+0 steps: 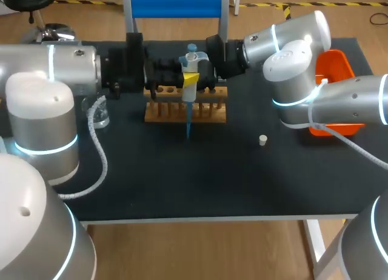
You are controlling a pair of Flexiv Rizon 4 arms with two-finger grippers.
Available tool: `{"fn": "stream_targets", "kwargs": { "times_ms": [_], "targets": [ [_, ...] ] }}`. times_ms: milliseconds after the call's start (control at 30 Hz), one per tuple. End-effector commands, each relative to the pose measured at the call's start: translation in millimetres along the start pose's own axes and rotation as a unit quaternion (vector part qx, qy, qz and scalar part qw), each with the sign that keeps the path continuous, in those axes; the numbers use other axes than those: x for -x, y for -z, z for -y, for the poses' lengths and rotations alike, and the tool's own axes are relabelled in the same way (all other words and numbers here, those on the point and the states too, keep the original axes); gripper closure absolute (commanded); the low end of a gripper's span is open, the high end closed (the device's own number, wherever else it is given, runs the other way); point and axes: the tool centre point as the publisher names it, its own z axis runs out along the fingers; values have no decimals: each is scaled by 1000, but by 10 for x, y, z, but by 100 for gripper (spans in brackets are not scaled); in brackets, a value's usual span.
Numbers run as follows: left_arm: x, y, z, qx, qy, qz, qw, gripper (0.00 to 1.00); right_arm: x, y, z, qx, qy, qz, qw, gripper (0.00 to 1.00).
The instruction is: Invert the test tube, pick up the pipette, mount the tip to pipette, aspirate from beaker and dispense into the tube, eject the tip, return the pipette, and cap with the stopper.
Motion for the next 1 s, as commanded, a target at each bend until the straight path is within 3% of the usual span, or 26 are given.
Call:
{"fn": "stream_targets", "kwargs": {
  "times_ms": [33,500,1000],
  "targets": [
    [40,-47,27,12,0,-6,1000,100,7,7,-3,-2,0,-2,1000,0],
    [22,-40,2,16,1,-6,1000,100,7,7,-3,-2,0,-2,1000,0],
    [22,-40,2,16,1,-6,1000,100,-60,488,124,18,-4,16,1000,0]
  ]
}}
